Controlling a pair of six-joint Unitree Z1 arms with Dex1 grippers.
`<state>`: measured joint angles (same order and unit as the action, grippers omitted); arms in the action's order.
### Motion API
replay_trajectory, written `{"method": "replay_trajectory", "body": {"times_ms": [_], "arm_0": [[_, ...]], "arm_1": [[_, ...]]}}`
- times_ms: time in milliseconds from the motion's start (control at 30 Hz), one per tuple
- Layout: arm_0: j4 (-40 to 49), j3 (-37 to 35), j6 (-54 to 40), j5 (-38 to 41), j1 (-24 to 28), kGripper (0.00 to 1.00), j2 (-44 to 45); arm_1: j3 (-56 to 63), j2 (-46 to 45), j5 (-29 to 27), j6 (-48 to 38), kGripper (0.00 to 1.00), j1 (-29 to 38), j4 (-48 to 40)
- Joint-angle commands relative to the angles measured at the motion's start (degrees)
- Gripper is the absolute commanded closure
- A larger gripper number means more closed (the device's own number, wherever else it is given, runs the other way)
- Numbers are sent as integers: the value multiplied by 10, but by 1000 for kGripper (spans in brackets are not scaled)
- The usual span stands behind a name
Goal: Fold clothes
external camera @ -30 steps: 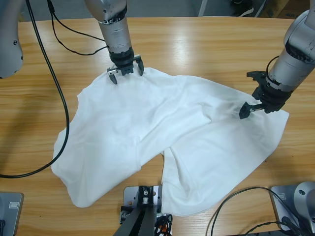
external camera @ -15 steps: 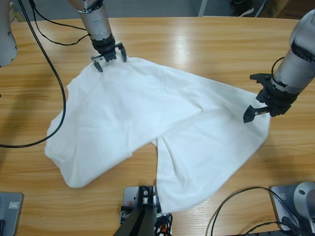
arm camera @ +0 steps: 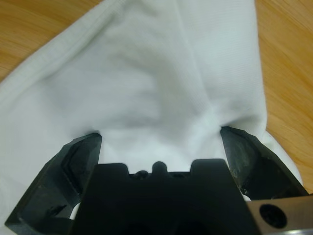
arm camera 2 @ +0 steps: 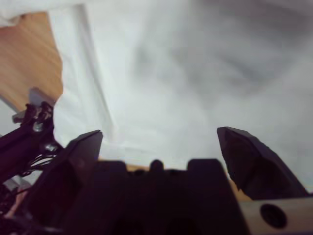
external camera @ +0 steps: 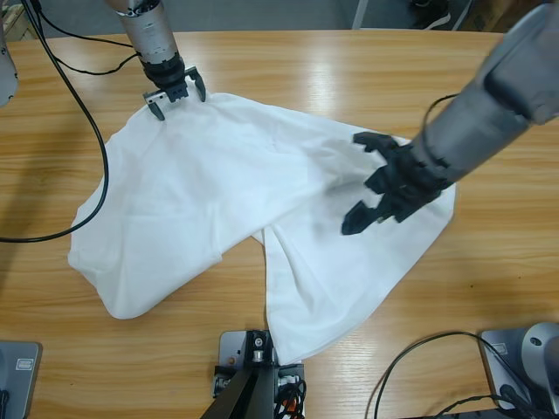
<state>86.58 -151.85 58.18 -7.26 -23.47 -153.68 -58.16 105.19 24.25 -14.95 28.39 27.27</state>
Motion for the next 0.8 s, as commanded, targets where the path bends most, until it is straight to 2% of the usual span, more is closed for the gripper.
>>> {"method": "replay_trajectory", "body": {"times_ms": [33, 200, 400, 500, 667, 800], "arm_0": [[87, -108, -11, -12, 4, 41, -43], [87, -106, -19, -13, 13, 41, -43], [87, -103, -26, -16, 23, 41, -43], [87, -102, -28, -18, 26, 41, -43], [87, -101, -30, -19, 28, 41, -41], [87, -102, -41, -22, 35, 41, -37]], "arm_1": [[72, 77, -13, 12, 0, 15, -62], [102, 77, -71, 11, 0, 12, -57], [96, 84, -140, 10, 0, -28, -18], [63, 103, -201, 10, 0, -48, 27], [-18, 138, -273, 13, 0, -114, 120], [-42, 132, -304, 39, 0, -188, 135]]}}
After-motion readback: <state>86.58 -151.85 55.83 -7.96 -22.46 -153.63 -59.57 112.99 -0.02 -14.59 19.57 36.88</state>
